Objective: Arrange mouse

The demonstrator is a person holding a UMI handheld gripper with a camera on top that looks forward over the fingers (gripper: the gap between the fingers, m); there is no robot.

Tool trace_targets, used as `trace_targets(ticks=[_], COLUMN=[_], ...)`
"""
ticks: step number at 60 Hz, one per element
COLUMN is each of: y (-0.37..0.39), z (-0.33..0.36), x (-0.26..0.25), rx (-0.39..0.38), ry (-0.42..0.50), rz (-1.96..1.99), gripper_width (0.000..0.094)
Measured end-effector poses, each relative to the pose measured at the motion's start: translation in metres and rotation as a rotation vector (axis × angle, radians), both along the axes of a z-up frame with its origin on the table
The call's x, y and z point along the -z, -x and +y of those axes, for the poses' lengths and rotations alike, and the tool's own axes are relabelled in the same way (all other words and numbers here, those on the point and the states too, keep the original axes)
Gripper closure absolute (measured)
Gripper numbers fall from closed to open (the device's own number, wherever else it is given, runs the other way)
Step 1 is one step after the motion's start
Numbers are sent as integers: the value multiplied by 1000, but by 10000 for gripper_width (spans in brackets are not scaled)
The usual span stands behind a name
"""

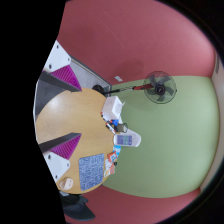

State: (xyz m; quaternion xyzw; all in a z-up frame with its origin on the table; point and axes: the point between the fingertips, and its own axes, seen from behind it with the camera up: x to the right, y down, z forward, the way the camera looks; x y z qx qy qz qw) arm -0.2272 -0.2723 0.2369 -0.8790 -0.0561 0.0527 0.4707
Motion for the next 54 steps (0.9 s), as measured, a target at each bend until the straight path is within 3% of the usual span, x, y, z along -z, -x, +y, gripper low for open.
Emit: trace_targets(ticks=[12, 31, 54], y=[-32, -178, -388], z=[-20, -71, -6], x=[25, 116, 203], rx=[66, 134, 198], ry=[39, 131, 126], rz=[9, -46, -153], gripper_width=[97, 98, 104])
